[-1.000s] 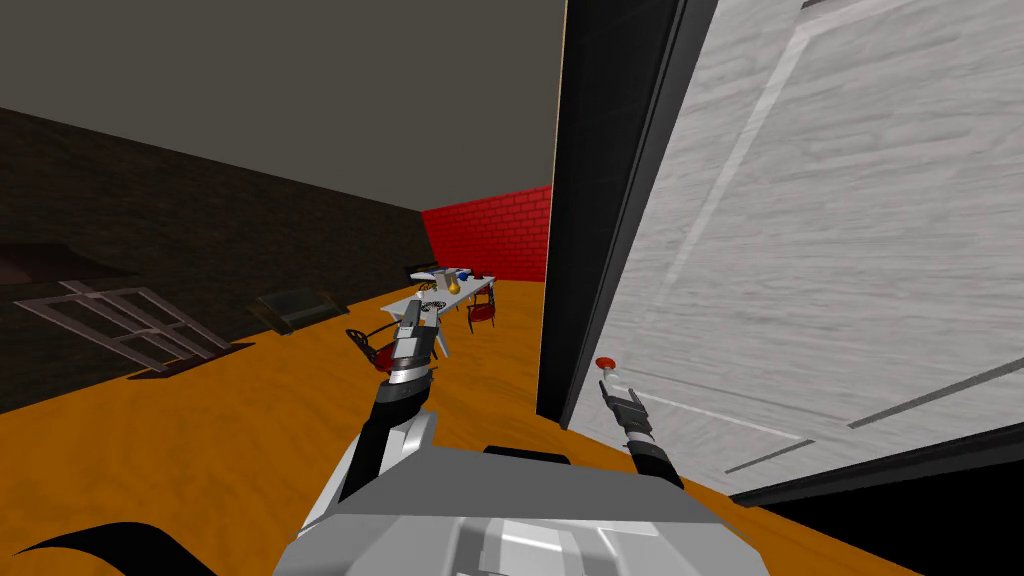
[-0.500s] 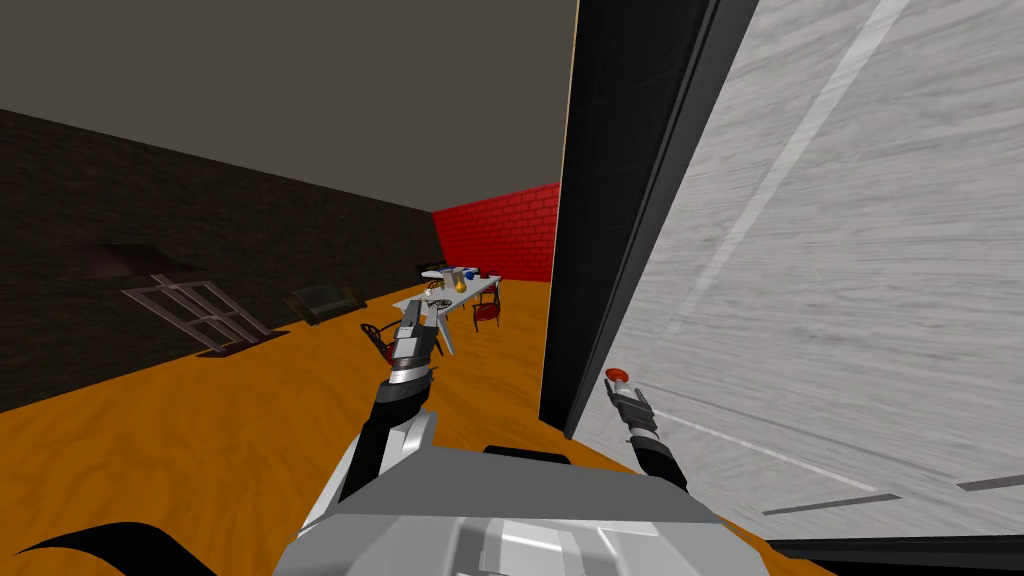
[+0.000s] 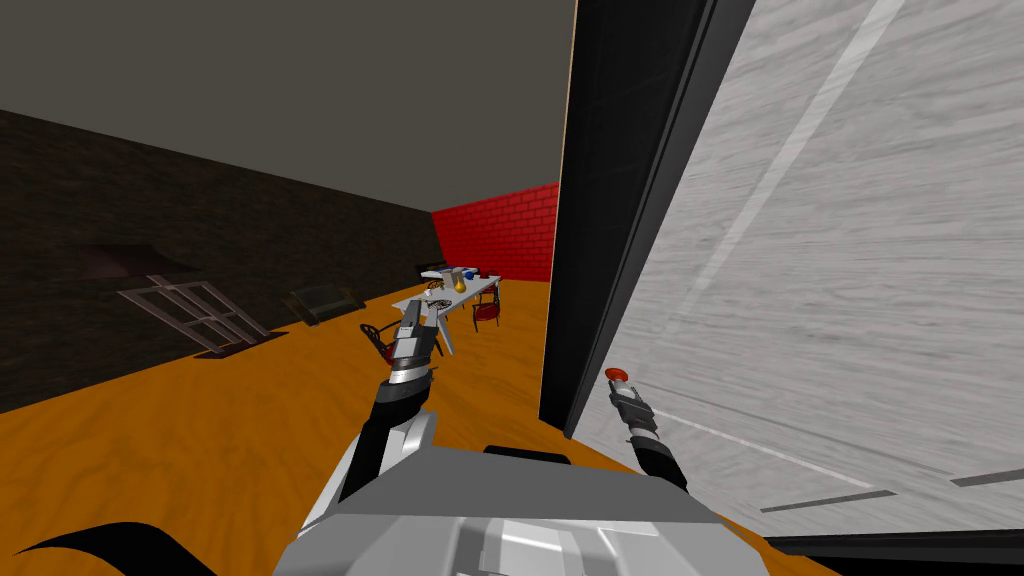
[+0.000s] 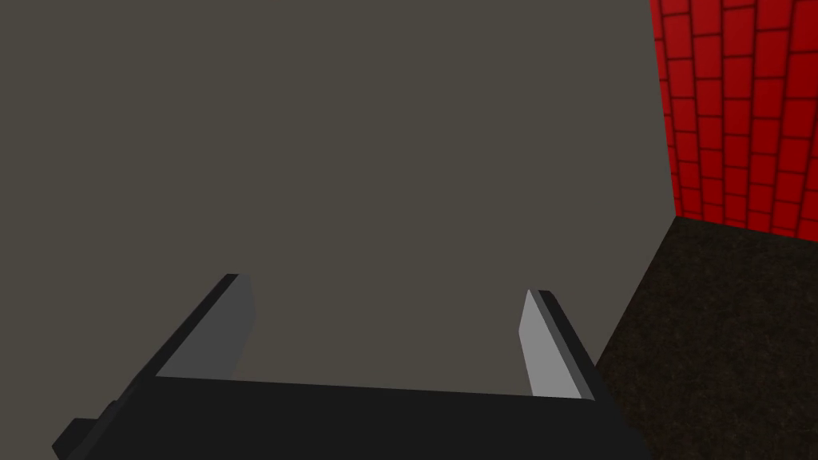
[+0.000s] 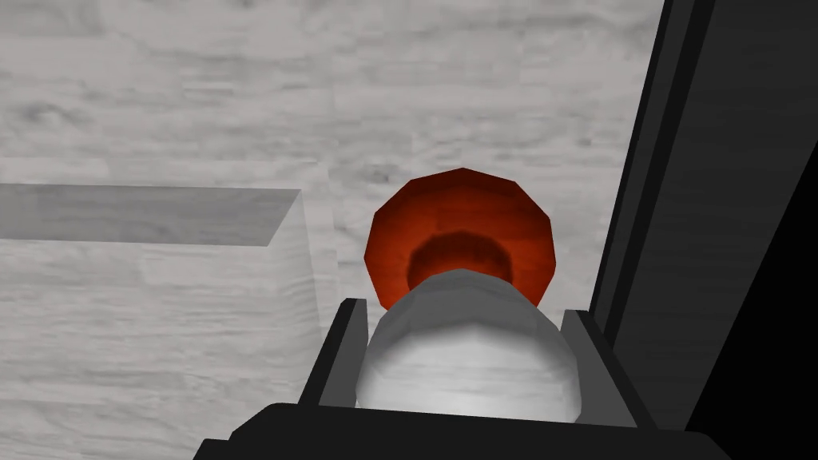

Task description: Pull the door open

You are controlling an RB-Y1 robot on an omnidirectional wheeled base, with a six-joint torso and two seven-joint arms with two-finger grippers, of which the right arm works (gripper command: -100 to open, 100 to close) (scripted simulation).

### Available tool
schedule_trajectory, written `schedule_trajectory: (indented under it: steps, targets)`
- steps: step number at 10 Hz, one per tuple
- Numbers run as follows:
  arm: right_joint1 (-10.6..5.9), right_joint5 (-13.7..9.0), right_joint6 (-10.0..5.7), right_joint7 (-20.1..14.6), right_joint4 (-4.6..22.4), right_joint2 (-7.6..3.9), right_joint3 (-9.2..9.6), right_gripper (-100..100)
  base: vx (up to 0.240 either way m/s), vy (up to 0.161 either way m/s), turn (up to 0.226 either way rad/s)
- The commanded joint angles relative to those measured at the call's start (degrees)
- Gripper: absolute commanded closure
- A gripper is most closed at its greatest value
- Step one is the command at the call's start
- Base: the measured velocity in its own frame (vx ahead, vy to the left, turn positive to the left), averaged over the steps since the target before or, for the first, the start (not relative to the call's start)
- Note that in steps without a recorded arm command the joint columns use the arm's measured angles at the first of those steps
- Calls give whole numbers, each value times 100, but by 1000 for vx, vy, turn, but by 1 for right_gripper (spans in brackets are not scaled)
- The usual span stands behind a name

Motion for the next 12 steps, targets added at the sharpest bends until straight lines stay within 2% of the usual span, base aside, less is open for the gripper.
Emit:
schedule_trajectory:
  steps: [1, 9, 12]
  targets:
    - [4, -1, -5, 0, 0, 6, 1, 100, 0, 0, 0]
    - [35, -206, -5, -1011, -42, -27, 96, 100, -21, -6, 27]
    - [53, -315, -8, -1500, -65, -42, 147, 100, -30, -7, 35]
